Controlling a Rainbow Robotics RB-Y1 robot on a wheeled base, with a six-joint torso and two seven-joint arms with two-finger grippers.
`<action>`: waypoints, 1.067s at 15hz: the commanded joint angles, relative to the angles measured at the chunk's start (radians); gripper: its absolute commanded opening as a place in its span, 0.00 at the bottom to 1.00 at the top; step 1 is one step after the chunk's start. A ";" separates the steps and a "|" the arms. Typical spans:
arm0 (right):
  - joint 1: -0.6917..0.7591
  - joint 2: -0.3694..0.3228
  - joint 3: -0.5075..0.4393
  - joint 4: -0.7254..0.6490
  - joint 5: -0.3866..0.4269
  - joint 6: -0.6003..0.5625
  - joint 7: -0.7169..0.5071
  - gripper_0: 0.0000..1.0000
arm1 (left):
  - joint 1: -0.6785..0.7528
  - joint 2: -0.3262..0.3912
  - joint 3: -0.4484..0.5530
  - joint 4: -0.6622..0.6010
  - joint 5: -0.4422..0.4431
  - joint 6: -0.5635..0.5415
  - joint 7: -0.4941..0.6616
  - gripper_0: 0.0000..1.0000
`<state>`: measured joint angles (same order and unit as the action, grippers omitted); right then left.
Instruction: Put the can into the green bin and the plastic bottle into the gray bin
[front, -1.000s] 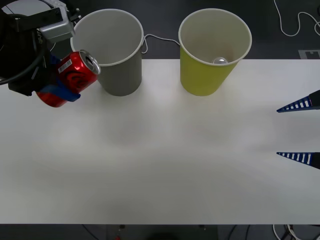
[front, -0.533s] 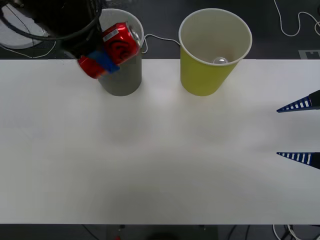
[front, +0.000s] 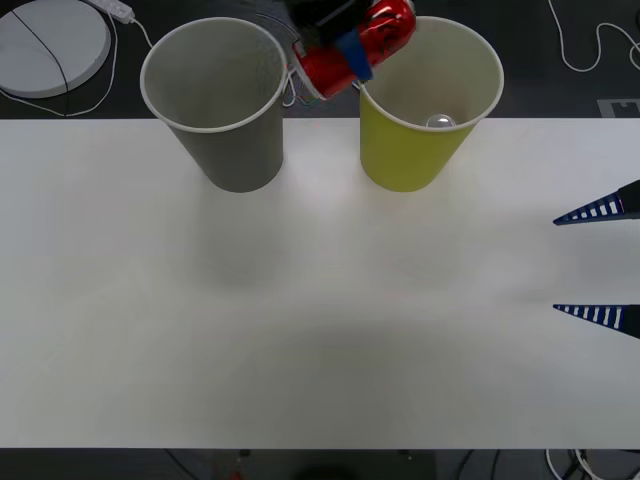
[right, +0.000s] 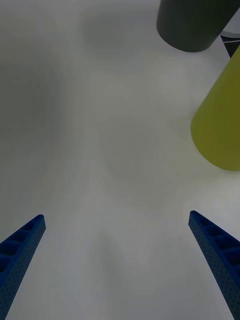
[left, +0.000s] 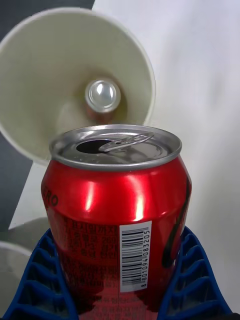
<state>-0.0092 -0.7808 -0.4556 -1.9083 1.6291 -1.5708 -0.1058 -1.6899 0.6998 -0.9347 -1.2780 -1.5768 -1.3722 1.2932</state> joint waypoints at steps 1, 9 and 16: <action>0.000 0.000 0.000 0.000 0.000 0.000 0.000 1.00 | -0.108 -0.134 -0.088 0.190 0.009 0.056 0.002 0.00; 0.000 0.000 0.000 0.000 0.000 0.000 0.000 1.00 | -0.234 -0.413 -0.208 0.609 0.015 0.249 0.055 0.00; 0.000 0.000 0.000 0.000 0.000 0.000 0.000 1.00 | -0.234 -0.511 -0.210 0.775 0.017 0.341 0.051 0.00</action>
<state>-0.0092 -0.7808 -0.4556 -1.9083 1.6291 -1.5708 -0.1058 -1.9237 0.1925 -1.1443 -0.5099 -1.5601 -1.0351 1.3440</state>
